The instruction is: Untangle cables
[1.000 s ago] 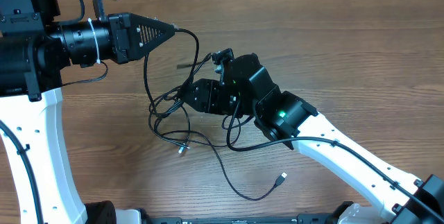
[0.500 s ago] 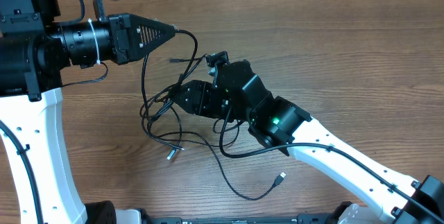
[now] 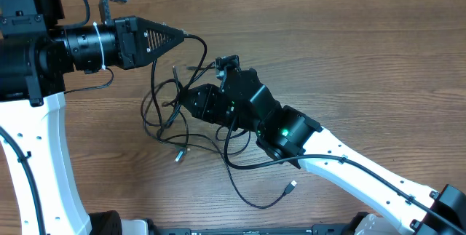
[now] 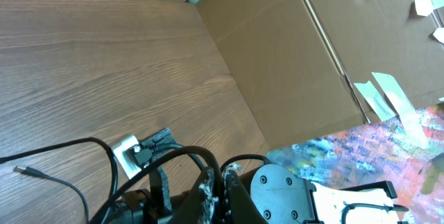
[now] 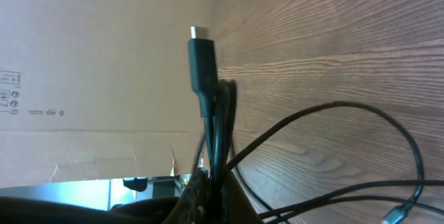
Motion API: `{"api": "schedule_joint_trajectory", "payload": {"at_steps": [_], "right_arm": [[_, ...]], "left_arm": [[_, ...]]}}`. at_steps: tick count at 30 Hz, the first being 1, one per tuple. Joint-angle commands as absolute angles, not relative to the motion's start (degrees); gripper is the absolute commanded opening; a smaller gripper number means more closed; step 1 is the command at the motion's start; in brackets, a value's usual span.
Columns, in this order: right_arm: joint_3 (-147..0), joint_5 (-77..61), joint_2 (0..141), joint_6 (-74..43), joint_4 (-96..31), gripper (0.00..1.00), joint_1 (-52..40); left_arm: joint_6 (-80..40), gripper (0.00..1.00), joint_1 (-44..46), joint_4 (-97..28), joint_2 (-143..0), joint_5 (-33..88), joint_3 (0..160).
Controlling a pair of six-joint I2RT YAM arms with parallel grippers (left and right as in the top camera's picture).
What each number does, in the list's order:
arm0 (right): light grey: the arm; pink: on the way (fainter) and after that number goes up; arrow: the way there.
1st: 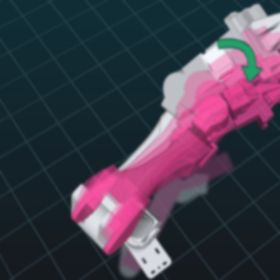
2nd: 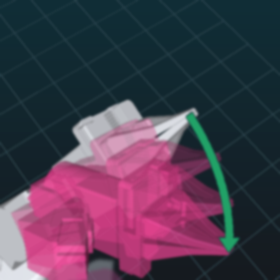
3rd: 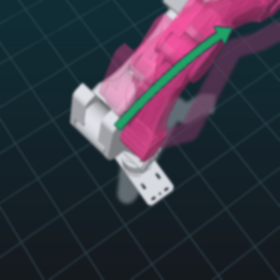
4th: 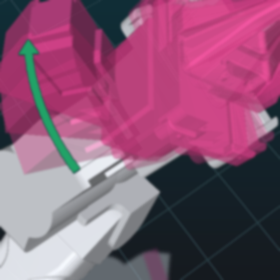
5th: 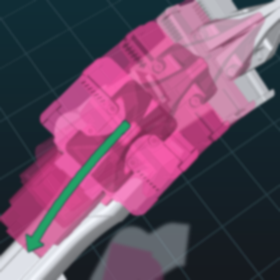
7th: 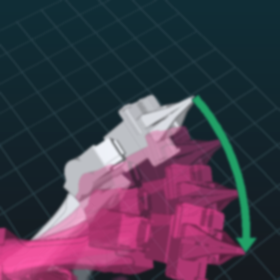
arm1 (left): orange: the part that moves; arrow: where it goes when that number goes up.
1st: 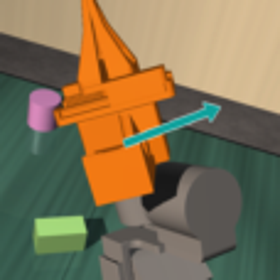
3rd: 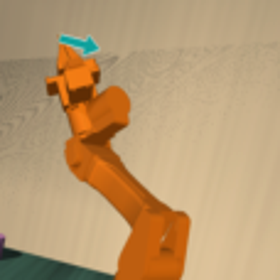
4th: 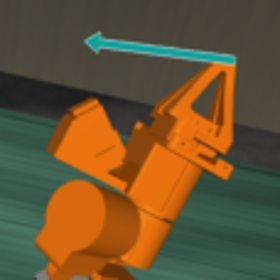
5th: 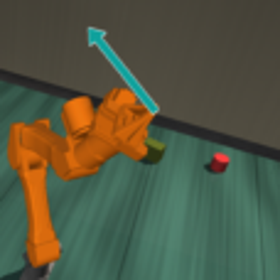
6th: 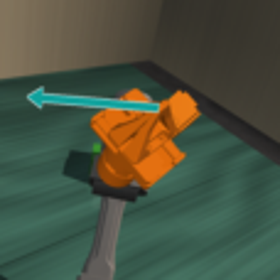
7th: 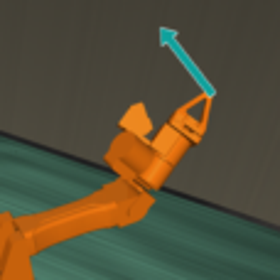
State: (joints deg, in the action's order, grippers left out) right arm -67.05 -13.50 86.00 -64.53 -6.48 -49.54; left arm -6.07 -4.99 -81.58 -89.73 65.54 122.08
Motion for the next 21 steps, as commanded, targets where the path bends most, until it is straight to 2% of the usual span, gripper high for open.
{"api": "schedule_joint_trajectory", "payload": {"at_steps": [1,9,21], "right_arm": [[-66.81,-12.08,86.08,-64.66,-6.59,0.04,-49.87],[-66.81,-4.14,86.06,-59.7,-10.31,0.04,-46.28],[-66.81,-9.54,85.93,-54.94,-13.78,0.04,-31.77]], "left_arm": [[-6.61,0.04,-5.13,-81.91,-88.68,67.13,123.66],[-5.87,0.04,-5.23,-82.98,-88.68,67.07,123.66],[-4.36,0.04,-5.23,-87.24,-88.68,57.76,123.66]]}}
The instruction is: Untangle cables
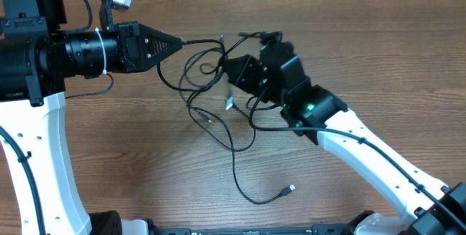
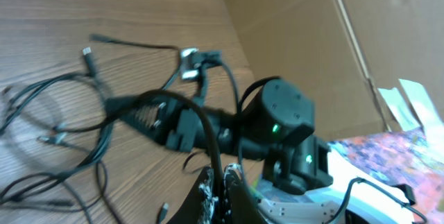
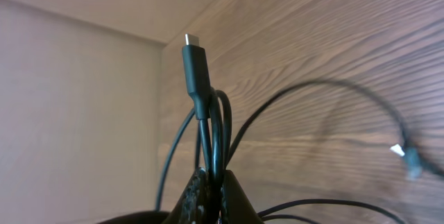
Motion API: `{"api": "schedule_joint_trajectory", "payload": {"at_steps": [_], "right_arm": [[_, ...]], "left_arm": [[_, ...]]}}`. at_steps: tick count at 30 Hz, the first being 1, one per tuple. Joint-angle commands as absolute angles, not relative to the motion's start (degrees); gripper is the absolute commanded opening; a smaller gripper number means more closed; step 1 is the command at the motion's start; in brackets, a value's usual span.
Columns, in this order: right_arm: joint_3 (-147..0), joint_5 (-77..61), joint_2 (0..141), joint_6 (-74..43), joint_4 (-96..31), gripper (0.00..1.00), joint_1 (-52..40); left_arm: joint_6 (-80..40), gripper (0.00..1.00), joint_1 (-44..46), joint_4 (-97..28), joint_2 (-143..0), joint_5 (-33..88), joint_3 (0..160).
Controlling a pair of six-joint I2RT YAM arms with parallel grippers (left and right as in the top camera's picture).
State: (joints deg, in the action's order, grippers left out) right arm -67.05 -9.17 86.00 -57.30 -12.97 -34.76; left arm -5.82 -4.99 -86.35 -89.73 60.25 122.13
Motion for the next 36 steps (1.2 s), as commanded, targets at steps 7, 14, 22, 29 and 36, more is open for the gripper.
{"api": "schedule_joint_trajectory", "payload": {"at_steps": [7,14,22,29,36], "right_arm": [[-66.81,-10.39,85.34,-51.66,-17.56,0.04,-24.34],[-66.81,-10.59,83.11,-46.59,-21.74,0.04,-17.41],[-66.81,-27.03,81.38,-34.96,-22.55,0.37,-14.98],[-66.81,-55.29,81.38,-22.0,-22.65,0.69,-16.23],[-66.81,-61.56,81.38,-0.47,-24.21,0.75,-23.29]], "left_arm": [[-3.11,0.04,-5.23,-88.18,-88.68,57.8,123.66],[-2.52,0.04,-5.23,-88.97,-88.68,56.75,123.66],[-2.55,0.04,-5.23,-89.19,-88.68,56.71,123.66],[-3.44,0.04,-5.23,-89.41,-88.71,53.58,123.66],[-11.84,0.04,-5.21,-90.7,-88.71,53.25,123.63]]}}
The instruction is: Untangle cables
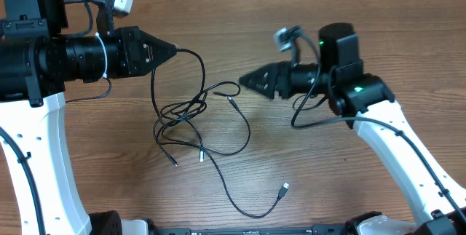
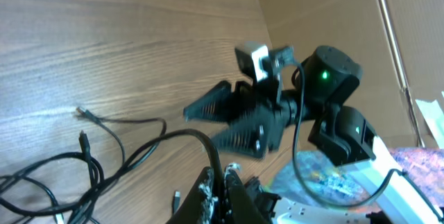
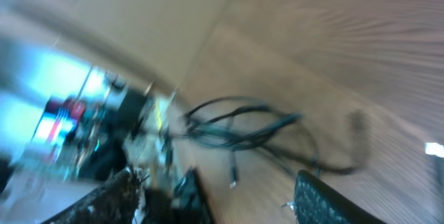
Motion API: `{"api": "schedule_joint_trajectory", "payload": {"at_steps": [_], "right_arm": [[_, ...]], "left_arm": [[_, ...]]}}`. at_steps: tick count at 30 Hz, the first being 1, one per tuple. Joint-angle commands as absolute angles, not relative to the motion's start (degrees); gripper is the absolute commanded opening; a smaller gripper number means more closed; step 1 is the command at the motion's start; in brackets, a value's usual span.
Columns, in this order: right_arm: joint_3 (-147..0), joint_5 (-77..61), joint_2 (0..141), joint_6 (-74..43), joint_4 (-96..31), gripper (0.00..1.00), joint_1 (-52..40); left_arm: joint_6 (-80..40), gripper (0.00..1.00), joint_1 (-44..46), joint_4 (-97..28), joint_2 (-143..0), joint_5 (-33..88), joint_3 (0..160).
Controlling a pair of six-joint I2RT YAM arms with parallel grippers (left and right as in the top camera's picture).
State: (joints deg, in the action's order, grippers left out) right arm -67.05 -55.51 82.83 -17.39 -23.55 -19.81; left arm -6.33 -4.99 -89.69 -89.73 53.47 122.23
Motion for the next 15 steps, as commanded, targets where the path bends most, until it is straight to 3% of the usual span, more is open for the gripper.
{"api": "schedule_joint_trajectory", "payload": {"at_steps": [1,4,6,9,10,11,12,15], "right_arm": [[-66.81,-61.56,81.38,2.98,-24.49,0.76,-24.32],[-66.81,-61.58,81.38,7.66,-24.77,0.74,-26.79],[-66.81,-61.58,81.38,7.64,-24.62,0.64,-27.81],[-66.81,-61.54,81.38,7.57,-24.91,0.29,-28.29],[-66.81,-61.41,81.38,7.57,-25.41,0.31,-28.27],[-66.81,-60.99,81.38,7.6,-26.22,0.52,-28.27],[-66.81,-60.45,81.38,7.57,-27.24,0.67,-28.29],[-66.81,-58.06,81.38,7.6,-32.23,0.7,-28.29]], "left_arm": [[-13.3,0.04,-5.21,-91.15,-88.71,52.71,123.63],[-19.62,0.04,-5.21,-92.75,-88.71,45.98,123.63],[-21.28,0.04,-5.21,-93.43,-88.71,41.36,123.63],[-21.28,0.04,-5.21,-94.26,-88.71,40.45,123.63],[-21.28,0.05,-5.21,-94.19,-88.71,40.47,123.63],[-21.28,0.05,-5.21,-94.13,-88.71,40.49,123.63],[-21.28,0.05,-5.21,-94.11,-88.71,40.47,123.63],[-21.3,0.05,-5.21,-94.11,-88.71,40.56,123.63]]}}
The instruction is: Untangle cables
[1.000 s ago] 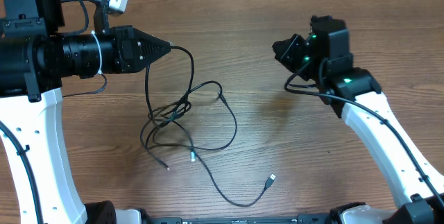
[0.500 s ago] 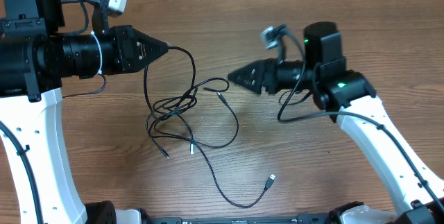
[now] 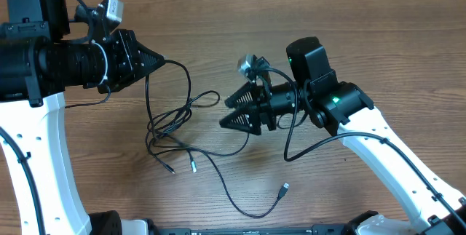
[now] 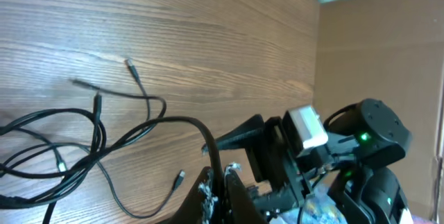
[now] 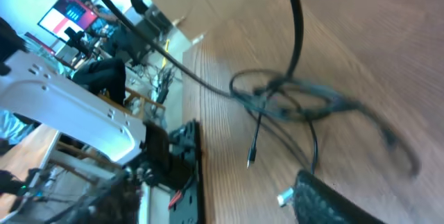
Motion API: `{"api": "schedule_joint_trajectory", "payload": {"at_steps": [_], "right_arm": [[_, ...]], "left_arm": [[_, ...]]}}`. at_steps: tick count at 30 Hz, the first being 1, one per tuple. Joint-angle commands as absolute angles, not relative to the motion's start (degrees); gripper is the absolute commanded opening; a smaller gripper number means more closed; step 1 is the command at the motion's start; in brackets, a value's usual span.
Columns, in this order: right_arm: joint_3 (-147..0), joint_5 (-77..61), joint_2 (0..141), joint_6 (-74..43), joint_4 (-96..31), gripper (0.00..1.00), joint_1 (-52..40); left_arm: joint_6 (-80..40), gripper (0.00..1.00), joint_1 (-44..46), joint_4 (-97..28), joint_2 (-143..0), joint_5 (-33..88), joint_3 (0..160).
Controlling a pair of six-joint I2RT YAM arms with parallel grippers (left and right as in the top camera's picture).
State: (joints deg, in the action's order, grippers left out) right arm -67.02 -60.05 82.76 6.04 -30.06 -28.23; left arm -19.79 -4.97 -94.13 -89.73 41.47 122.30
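Note:
Black cables lie in a loose tangle (image 3: 166, 124) on the wooden table, left of centre. My left gripper (image 3: 161, 62) is shut on one black cable (image 3: 188, 82) that arcs down into the tangle; in the left wrist view this cable (image 4: 170, 121) rises from between the closed fingers (image 4: 216, 177). My right gripper (image 3: 222, 115) is open just right of the tangle, holding nothing. Its wrist view shows the tangle (image 5: 291, 89) ahead, beyond one wide-apart finger (image 5: 333, 200). One long cable runs to a plug (image 3: 285, 188) near the front.
The right arm (image 3: 378, 140) crosses the right half of the wooden table (image 3: 378, 38) and its own lead hangs below it. Two loose plug ends (image 3: 194, 166) lie just in front of the tangle. Cardboard walls stand beyond the table's far edge.
My open right gripper has moved down and left, from the table's middle right to just beside the tangle. The left gripper has drawn back a little with its cable, and the tangle shifted left.
Both grippers were first shut on cables, the right one inside the tangle holding a plug end. Then the right gripper was farther back and right, with its cable still gripped. Later it was open and clear of the cables. Now it is open beside the tangle.

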Motion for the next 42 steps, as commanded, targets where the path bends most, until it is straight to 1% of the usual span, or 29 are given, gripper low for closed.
{"api": "schedule_joint_trajectory", "payload": {"at_steps": [1,2,3,5,10,15,20,23,24,25,26,33,38,39,40,41,42], "right_arm": [[-66.81,-56.27,81.38,7.62,-33.85,0.7,-28.32],[-66.81,-50.46,81.38,7.81,-36.62,0.81,-28.4],[-66.81,-47.57,81.38,8.64,-37.6,0.87,-28.38],[-66.81,-43.66,81.38,12.21,-38.52,0.93,-28.38],[-66.81,-34.35,81.38,16.45,-36.93,0.96,-28.38],[-66.81,-25.06,81.45,16.69,-32.6,0.99,-28.38],[-66.81,-24.53,81.45,21.21,-30.87,1.0,-28.38],[-66.81,-25.1,81.84,21.28,-30.96,0.99,-28.38],[-66.81,-26.81,82.37,21.3,-31.27,0.83,-28.38],[-66.81,-27.7,82.76,21.28,-31.38,0.57,-28.38],[-66.81,-28.18,83.09,21.26,-31.4,0.04,-28.38],[-66.81,-28.36,84.33,20.62,-35.55,0.04,-28.38],[-66.81,-32.1,84.12,20.64,-35.9,0.04,-28.38],[-66.81,-32.08,84.12,20.64,-35.42,0.14,-28.38],[-66.81,-32.08,84.14,20.67,-35.05,0.42,-28.38],[-66.81,-32.08,84.14,20.69,-34.65,0.6,-28.38],[-66.81,-32.1,84.14,20.69,-34.26,0.64,-28.38]], "left_arm": [[-21.5,0.05,-5.21,-94.11,-88.71,40.99,123.63],[-21.47,0.04,-5.21,-94.15,-88.71,44.21,123.63],[-21.47,0.04,-5.17,-94.13,-88.71,46.33,123.63],[-21.47,0.04,-4.97,-94.24,-88.71,49.5,123.63],[-21.39,0.04,-4.38,-96.79,-88.71,50.54,123.63],[-21.26,0.05,-2.57,-96.79,-88.68,53.6,123.63],[-21.37,0.05,-0.01,-96.79,-88.71,55.61,123.63],[-21.93,0.05,0.78,-96.79,-88.68,56.01,123.63],[-21.93,0.04,0.78,-96.62,-88.71,57.23,123.63],[-21.93,0.04,0.78,-96.47,-88.71,58.04,123.63],[-21.91,0.05,0.78,-96.09,-88.71,58.57,123.63],[-21.91,0.05,0.75,-94.83,-88.71,56.75,123.63],[-21.93,0.07,0.75,-94.43,-88.71,55.11,123.63],[-22.02,0.07,0.78,-94.43,-88.71,55.11,123.63],[-22.28,0.07,0.78,-94.43,-88.71,55.11,123.63],[-22.35,0.07,0.78,-94.45,-88.71,55.11,123.63],[-22.35,0.07,0.78,-94.43,-88.71,55.11,123.63]]}}
